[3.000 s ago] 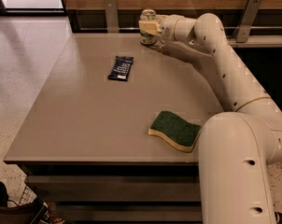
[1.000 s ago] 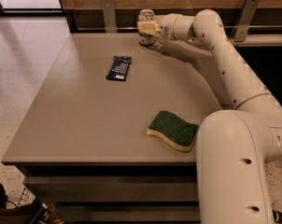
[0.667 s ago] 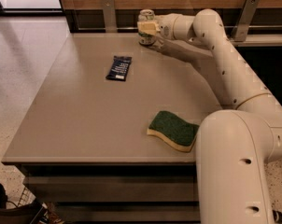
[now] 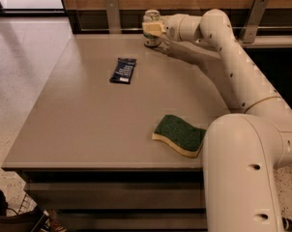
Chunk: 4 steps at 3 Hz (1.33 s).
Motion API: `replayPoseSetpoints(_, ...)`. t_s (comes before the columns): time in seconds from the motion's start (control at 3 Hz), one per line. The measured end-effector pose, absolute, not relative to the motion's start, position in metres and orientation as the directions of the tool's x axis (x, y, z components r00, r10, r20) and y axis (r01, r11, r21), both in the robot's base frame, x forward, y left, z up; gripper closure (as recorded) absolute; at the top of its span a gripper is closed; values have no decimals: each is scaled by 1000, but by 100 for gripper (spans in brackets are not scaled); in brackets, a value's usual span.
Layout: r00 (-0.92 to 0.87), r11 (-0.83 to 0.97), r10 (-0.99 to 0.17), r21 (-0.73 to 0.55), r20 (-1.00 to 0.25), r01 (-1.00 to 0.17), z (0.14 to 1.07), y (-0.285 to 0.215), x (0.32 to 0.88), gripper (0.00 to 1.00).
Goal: Knock 7up can over
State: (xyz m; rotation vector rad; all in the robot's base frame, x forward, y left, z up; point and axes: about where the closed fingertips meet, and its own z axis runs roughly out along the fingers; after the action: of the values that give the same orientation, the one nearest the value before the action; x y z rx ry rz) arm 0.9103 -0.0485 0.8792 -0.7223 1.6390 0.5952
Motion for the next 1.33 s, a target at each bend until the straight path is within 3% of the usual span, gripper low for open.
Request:
replayPoseSetpoints(0.33,-163,680,-177,-1,-971,-733,878,-53,892,97)
replayPoseSetpoints(0.67,-176,668,-183,9,-967,-744,871,-43,889,67)
replayPoseSetpoints(1.33,-177,665,-183,11,-967,-747,870,-39,890,20)
